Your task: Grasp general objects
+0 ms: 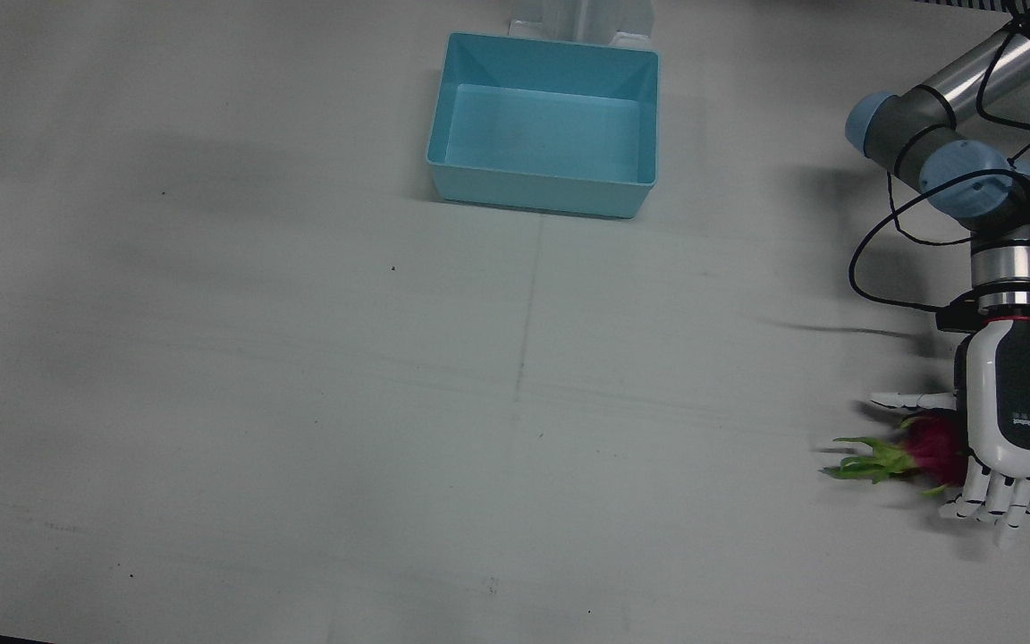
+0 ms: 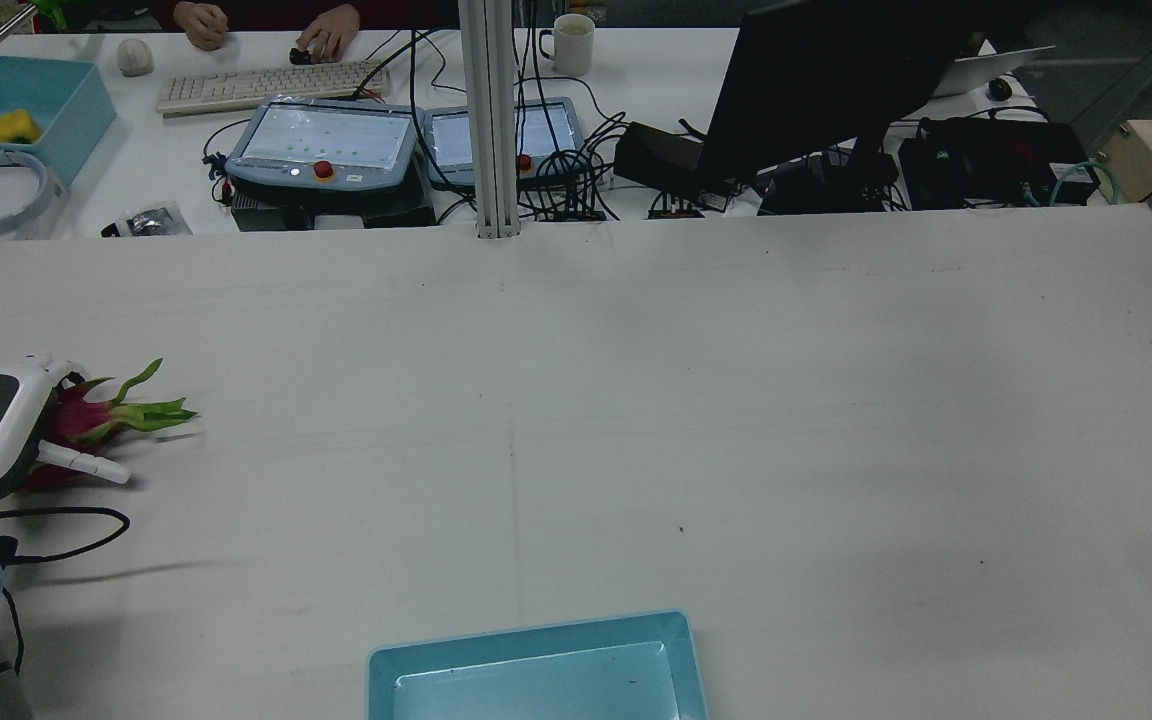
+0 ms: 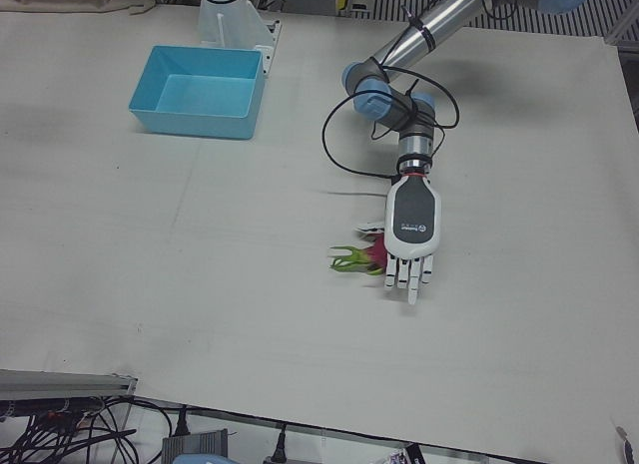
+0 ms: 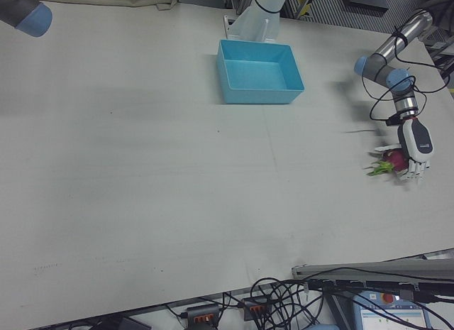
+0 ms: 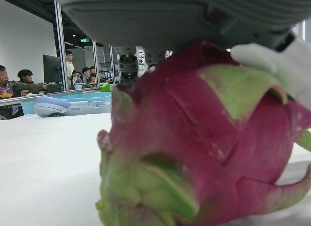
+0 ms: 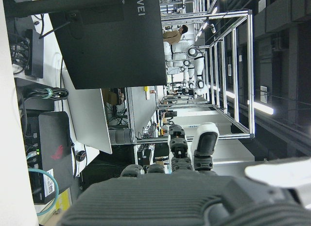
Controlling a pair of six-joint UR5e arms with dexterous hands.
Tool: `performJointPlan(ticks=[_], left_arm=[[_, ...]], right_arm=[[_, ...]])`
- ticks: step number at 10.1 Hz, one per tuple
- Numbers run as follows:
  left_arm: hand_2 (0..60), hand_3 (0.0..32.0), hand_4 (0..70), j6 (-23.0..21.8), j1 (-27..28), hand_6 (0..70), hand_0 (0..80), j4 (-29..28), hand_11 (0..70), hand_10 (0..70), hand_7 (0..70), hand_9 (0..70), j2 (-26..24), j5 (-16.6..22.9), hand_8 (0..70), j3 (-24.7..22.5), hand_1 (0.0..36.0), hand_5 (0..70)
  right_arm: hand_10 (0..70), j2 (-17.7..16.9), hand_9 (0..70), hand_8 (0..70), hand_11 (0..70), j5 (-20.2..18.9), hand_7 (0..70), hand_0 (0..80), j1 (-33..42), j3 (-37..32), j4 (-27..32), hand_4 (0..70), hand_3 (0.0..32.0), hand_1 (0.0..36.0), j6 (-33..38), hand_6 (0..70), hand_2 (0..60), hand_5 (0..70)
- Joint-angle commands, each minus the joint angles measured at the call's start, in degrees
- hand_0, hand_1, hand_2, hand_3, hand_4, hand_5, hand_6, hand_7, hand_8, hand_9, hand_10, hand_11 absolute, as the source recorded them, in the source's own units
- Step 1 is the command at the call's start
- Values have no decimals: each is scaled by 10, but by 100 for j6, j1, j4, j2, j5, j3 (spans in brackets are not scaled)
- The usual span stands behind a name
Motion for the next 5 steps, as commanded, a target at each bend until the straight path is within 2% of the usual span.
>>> performJointPlan(ticks=[1,2,3,4,5], left_arm=[[38,0,486,0,1,494,456,-11,700,625,577,523,-46,-3,511,56,1,457],[82,0,603,0,1,589,451,-2,700,700,647,650,-46,-3,609,56,0,529],[148,0,700,0,-8,700,418,6,700,700,700,700,-46,-29,700,38,0,629],[274,0,700,-8,-8,700,377,67,700,700,700,700,-46,-151,700,-31,0,700],[384,0,700,-26,-17,700,339,207,700,700,700,700,-64,-205,700,-145,0,700]], right_arm=[[0,0,0,0,0,0,0,0,0,0,0,0,0,0,0,0,0,0],[0,0,0,0,0,0,0,0,0,0,0,0,0,0,0,0,0,0],[0,0,0,0,0,0,0,0,0,0,0,0,0,0,0,0,0,0],[0,0,0,0,0,0,0,0,0,0,0,0,0,0,0,0,0,0],[0,0,0,0,0,0,0,0,0,0,0,0,0,0,0,0,0,0]])
